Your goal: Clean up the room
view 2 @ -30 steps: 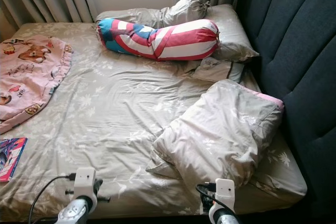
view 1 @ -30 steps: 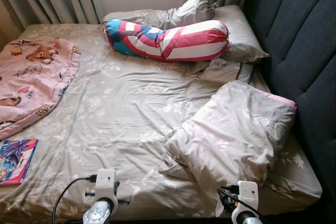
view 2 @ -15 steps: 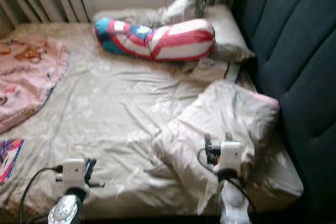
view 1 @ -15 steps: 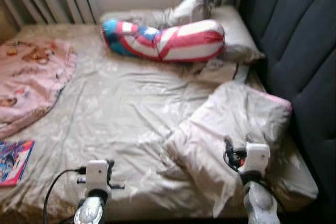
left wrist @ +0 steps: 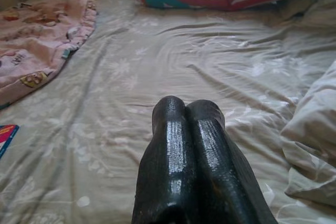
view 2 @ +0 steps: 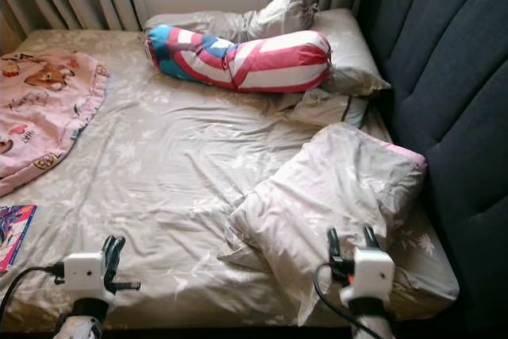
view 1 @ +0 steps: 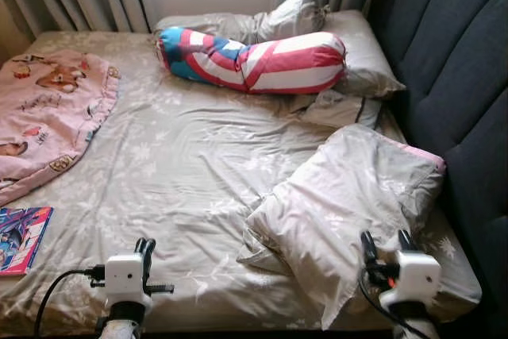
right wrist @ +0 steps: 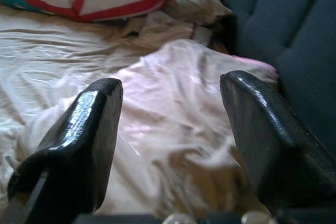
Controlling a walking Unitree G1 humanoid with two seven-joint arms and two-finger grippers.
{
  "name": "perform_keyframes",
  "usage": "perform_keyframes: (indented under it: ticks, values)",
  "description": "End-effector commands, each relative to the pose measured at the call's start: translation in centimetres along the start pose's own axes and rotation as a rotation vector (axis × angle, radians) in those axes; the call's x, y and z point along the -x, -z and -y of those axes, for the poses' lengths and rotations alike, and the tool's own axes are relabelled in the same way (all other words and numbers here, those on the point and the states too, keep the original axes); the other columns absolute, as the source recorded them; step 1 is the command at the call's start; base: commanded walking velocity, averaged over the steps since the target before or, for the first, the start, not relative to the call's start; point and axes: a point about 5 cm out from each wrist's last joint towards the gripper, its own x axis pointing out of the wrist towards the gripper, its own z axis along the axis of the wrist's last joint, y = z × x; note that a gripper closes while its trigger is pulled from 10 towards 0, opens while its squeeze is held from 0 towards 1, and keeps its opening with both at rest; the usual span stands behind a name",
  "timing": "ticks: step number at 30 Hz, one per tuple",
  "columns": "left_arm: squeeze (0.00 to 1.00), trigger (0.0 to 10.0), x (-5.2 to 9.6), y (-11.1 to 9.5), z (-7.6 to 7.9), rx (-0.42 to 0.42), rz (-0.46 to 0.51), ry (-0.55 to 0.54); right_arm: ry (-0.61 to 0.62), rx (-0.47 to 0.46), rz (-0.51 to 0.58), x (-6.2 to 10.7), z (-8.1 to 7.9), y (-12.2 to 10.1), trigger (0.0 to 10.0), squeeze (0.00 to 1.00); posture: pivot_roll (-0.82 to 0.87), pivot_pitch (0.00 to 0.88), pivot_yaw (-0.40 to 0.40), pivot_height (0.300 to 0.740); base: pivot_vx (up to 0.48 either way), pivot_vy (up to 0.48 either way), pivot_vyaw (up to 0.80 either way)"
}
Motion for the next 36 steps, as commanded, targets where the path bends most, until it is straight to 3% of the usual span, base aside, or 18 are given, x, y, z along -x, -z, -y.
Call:
perform_keyframes:
  ticks: [1, 7, 8, 14, 19, 20, 26, 32, 36]
  values:
    - [0.0, 10.0, -0.3, -0.5, 0.0, 0.007, 0.007, 0.0, 0.012, -0.017, -0.002, 0.1, 0.3, -0.3, 10.0, 0.0, -0.11, 0.089, -0.042, 0.74, 0.0, 0.0, 0.0]
    - [0.0, 10.0, -0.3, -0.5, 0.0, 0.023, -0.034, 0.009, 0.024, -0.037, -0.094, 1.0, 0.4, 0.6, 10.0, 0.0, -0.11, 0.089, -0.038, 0.74, 0.0, 0.0, 0.0]
    - [0.0, 10.0, -0.3, 0.5, 0.5, 0.074, -0.094, 0.036, 0.019, -0.08, -0.157, 0.9, 0.1, 1.5, 10.0, 0.0, -0.11, 0.087, -0.04, 0.74, 0.0, 0.0, 0.0]
    - [0.0, 10.0, -1.7, 4.9, 1.2, 0.123, -0.382, 0.034, -0.028, -0.126, -0.434, 0.2, -0.3, 6.4, 10.0, 0.0, -0.11, 0.086, -0.04, 0.74, 0.0, 0.0, 0.0]
    - [0.0, 10.0, -2.8, 5.4, 2.3, 0.133, -0.453, 0.107, -0.098, -0.04, -0.569, -0.3, -0.9, 7.9, 10.0, 0.0, -0.07, 0.073, -0.042, 0.74, 0.0, 0.0, 0.0]
    - [0.0, 10.0, -3.0, 6.0, 2.5, 0.174, -0.528, 0.088, -0.06, -0.067, -0.562, -1.6, -0.8, 7.4, 10.0, 0.0, -0.06, 0.072, -0.041, 0.74, 0.0, 0.0, 0.0]
    - [0.0, 10.0, -2.2, 7.5, 2.5, 0.161, -0.646, 0.05, -0.043, -0.142, -0.42, -4.8, -1.9, 5.1, 10.0, 0.0, -0.1, 0.076, -0.026, 0.74, 0.0, 0.0, 0.0]
    - [0.0, 10.0, -1.0, 8.5, 3.4, 0.133, -0.708, 0.07, -0.069, -0.155, -0.444, -4.7, -3.4, 5.5, 10.0, 0.0, -0.08, 0.074, -0.027, 0.74, 0.0, 0.0, 0.0]
    - [0.0, 10.0, -0.7, 8.8, 3.3, 0.108, -0.732, 0.08, -0.079, -0.161, -0.46, -4.7, -3.5, 5.6, 10.0, 0.0, -0.08, 0.069, -0.03, 0.74, 0.0, 0.0, 0.0]
